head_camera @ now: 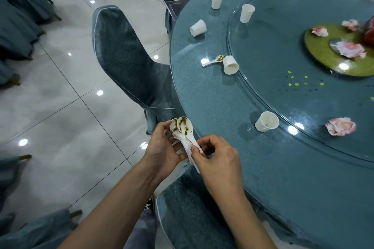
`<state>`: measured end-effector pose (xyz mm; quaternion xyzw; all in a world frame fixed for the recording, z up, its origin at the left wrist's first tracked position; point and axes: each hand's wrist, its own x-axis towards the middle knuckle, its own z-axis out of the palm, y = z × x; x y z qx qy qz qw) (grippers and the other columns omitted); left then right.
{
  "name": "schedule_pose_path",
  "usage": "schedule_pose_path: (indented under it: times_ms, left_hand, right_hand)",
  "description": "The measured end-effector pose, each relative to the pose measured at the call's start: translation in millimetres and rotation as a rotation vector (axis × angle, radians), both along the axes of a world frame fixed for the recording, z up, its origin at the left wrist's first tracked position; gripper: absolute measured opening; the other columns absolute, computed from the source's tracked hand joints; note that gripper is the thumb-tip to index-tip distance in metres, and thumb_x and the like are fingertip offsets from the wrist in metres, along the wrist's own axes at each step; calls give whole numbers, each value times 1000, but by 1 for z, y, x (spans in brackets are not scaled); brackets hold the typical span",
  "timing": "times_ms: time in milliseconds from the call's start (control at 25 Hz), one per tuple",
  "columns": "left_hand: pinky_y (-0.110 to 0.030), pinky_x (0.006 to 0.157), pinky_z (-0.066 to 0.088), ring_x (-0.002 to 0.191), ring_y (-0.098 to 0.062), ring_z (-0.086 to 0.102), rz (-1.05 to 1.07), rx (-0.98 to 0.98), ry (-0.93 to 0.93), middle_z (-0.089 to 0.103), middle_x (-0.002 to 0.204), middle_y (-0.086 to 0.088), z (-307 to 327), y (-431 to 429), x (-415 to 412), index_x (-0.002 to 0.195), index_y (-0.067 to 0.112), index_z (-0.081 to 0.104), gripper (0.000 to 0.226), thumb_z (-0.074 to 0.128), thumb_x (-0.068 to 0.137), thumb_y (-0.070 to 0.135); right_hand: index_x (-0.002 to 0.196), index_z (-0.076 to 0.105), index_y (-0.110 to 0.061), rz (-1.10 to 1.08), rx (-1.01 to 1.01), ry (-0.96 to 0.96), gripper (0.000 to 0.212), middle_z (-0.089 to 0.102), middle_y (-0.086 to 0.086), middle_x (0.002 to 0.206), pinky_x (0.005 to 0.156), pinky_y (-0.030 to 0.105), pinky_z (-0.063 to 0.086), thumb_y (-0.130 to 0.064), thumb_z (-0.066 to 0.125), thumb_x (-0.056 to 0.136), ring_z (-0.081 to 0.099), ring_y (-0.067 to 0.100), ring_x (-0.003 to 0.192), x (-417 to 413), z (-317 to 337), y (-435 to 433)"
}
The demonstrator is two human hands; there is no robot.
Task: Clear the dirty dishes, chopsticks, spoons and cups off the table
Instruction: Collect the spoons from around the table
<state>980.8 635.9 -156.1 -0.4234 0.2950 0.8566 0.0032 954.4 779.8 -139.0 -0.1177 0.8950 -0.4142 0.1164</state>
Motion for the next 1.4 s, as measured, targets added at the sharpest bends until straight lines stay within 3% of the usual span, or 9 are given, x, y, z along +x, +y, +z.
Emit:
schedule_pose_path:
  times_ms: [120,280,440,560,720,1120,1280,1400]
  left_hand:
    - [-51,94,47,108,-33,58,27,10,20,63,116,-15,4,-6,2,119,17,68,32,54,96,34]
    - [-50,97,45,109,-31,59,-22,2,21,66,116,-15,8,-16,8,103,11,69,28,52,99,33]
    - [-54,100,46,109,-32,59,-37,-13,30,67,118,-16,11,-28,13,120,10,64,30,51,101,29]
    - [-49,89,53,104,-31,62,-57,-33,51,69,114,-15,15,-42,16,134,12,57,35,48,103,25]
    - [-41,74,54,99,-28,61,-96,-102,66,70,110,-13,20,-66,21,125,21,59,26,46,104,15]
    - [-46,79,54,82,-25,67,-148,-120,101,72,108,-13,35,-155,42,129,19,60,29,48,104,16]
    - [-43,74,55,89,-28,66,-157,-122,108,70,111,-15,46,-188,43,132,17,58,31,45,104,16]
    - [-47,82,55,95,-31,65,-138,-107,101,70,120,-19,50,-207,39,132,16,57,31,45,104,17]
  right_hand:
    - [85,68,-29,25,30,75,8,61,-15,80,83,44,52,-34,74,84,59,5,80,4,-1,-11]
    - [87,68,-29,29,73,126,9,59,-15,81,83,42,50,-36,73,85,57,6,80,11,1,-23]
    - [89,69,-30,37,69,132,11,57,-19,80,82,41,51,-39,73,86,56,4,79,18,6,-33]
    - [94,69,-31,31,58,138,15,57,-20,83,81,41,53,-41,74,85,58,4,80,23,8,-46]
    - [95,68,-32,27,54,142,17,57,-20,85,81,41,53,-45,72,86,58,5,80,32,11,-69]
    - [100,63,-37,-30,22,180,28,56,-20,87,82,37,53,-61,57,89,58,3,83,57,24,-151]
    - [101,62,-37,-42,18,186,27,56,-19,90,81,37,54,-61,57,91,59,5,84,57,28,-183]
    - [101,62,-37,-51,13,195,31,58,-17,90,80,37,54,-65,54,90,59,6,84,50,29,-200]
